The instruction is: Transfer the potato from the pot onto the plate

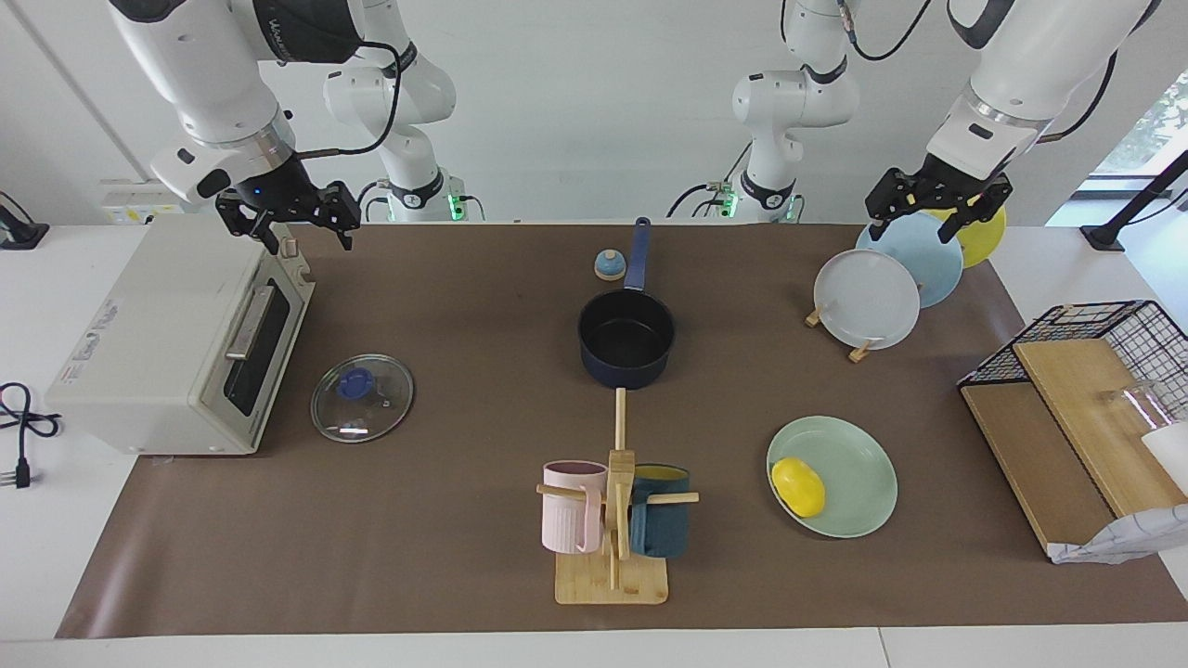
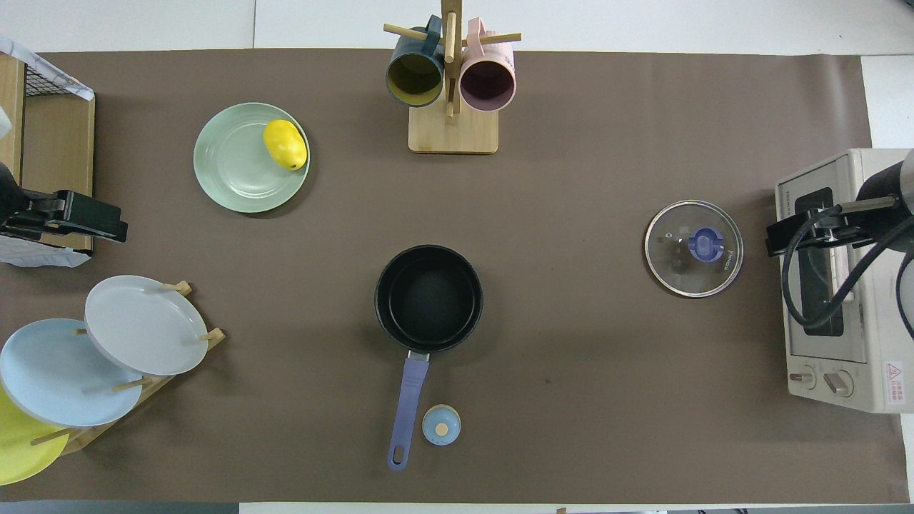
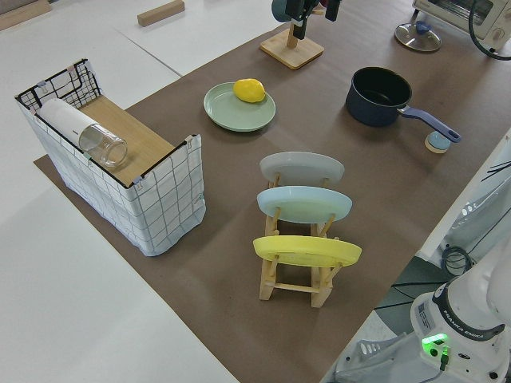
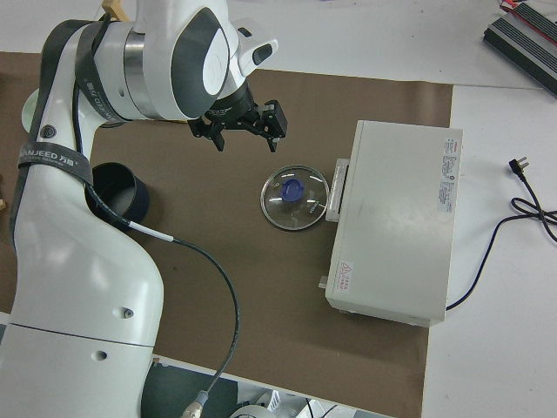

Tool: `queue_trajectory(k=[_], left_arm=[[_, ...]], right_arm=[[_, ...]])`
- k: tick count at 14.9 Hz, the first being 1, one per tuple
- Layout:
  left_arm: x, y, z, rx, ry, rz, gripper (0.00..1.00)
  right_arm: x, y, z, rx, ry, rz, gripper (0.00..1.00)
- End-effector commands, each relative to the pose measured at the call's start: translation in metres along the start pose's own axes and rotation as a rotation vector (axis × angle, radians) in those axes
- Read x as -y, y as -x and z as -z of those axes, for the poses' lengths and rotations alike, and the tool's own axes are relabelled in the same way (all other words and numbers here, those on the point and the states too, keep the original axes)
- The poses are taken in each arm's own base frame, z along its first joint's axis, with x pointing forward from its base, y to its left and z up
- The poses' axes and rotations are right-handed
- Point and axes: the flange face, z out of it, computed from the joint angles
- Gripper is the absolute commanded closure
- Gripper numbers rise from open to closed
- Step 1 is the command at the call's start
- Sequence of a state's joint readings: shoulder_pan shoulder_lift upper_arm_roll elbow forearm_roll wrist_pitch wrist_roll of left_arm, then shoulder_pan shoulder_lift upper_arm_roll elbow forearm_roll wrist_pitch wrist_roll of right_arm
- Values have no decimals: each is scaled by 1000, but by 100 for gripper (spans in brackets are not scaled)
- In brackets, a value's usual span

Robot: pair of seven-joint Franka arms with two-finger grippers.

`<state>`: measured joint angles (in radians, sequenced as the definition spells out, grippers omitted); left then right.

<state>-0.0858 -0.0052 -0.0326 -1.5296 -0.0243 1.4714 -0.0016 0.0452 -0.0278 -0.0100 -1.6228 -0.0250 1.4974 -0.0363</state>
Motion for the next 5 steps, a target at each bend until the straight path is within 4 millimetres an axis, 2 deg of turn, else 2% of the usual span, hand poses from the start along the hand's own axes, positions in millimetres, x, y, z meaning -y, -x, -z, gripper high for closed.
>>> queue_trajectory(k=[1,5], left_arm=[[-3,-3,-3,-1,11,12,0],[-2,-2,-3,4,11,13,0]], right_arm=[[-3,1,3,-3,-14,-31,0],[-7,5,4,0,-15,-32,0]])
